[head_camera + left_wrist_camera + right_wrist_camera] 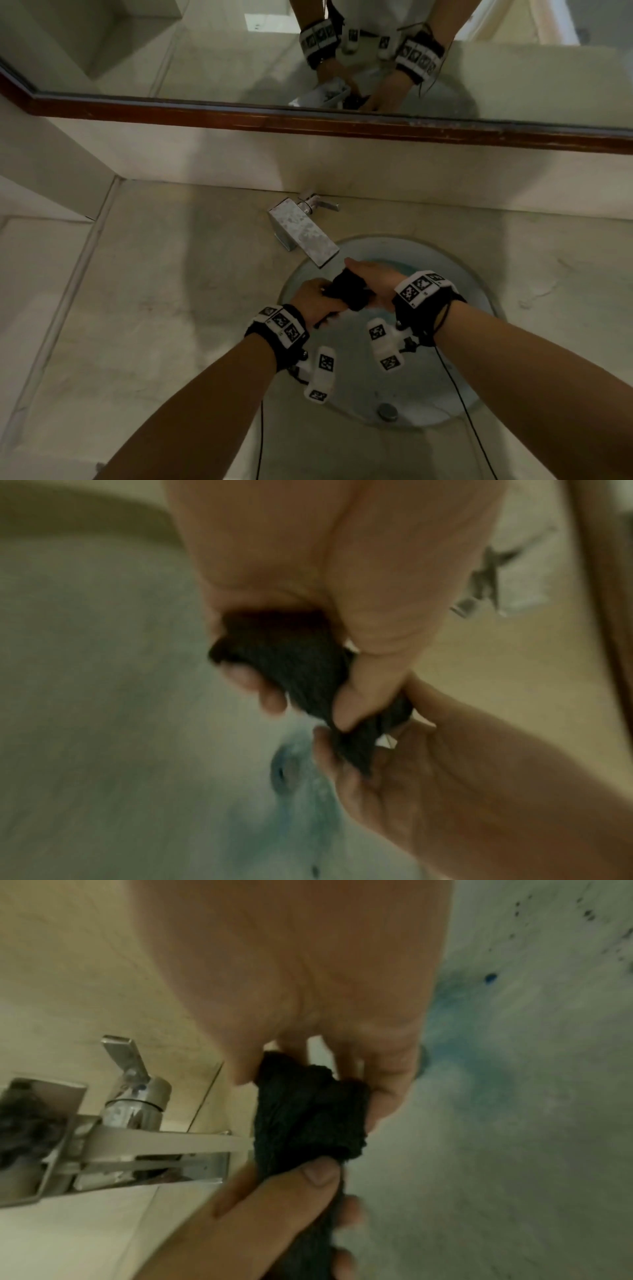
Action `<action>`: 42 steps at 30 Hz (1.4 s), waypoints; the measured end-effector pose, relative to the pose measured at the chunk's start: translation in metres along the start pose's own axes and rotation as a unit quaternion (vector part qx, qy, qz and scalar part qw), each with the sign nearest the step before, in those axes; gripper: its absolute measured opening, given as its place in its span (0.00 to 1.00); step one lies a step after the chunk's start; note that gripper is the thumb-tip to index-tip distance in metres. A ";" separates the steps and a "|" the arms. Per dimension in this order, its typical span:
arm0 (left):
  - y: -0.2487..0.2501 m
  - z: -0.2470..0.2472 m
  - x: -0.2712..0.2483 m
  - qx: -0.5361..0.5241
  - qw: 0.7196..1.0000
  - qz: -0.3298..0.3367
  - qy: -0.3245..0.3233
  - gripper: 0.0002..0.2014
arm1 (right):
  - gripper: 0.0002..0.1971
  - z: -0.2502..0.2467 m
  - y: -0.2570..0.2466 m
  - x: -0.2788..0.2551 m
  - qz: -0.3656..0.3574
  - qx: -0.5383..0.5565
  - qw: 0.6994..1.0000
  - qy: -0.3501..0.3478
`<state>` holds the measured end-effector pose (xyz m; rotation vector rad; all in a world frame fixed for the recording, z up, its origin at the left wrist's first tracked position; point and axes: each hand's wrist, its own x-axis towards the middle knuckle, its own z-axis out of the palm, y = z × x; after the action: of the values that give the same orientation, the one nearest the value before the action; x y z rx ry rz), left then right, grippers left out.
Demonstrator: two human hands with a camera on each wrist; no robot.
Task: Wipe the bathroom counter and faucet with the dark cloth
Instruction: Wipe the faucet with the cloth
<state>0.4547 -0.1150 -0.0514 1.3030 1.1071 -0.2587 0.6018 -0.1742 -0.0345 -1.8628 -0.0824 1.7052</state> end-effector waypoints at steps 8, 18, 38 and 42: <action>0.013 -0.005 0.010 0.166 0.973 0.146 0.066 0.08 | 0.22 0.014 -0.012 0.003 0.000 0.040 0.998 0.038; 0.015 -0.031 -0.009 -0.179 0.976 -0.083 -0.091 0.12 | 0.16 0.025 -0.007 0.006 -0.095 0.116 0.988 -0.040; 0.016 -0.027 0.006 0.171 0.985 0.015 -0.008 0.18 | 0.14 0.041 -0.014 0.015 -0.076 -0.028 0.993 0.087; 0.018 -0.032 0.006 0.083 0.995 -0.029 -0.054 0.15 | 0.12 0.032 -0.009 0.009 -0.087 0.032 0.995 0.034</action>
<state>0.4542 -0.0794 -0.0409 1.3875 1.0489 -0.4676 0.5772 -0.1506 -0.0382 -1.8099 -0.1556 1.5082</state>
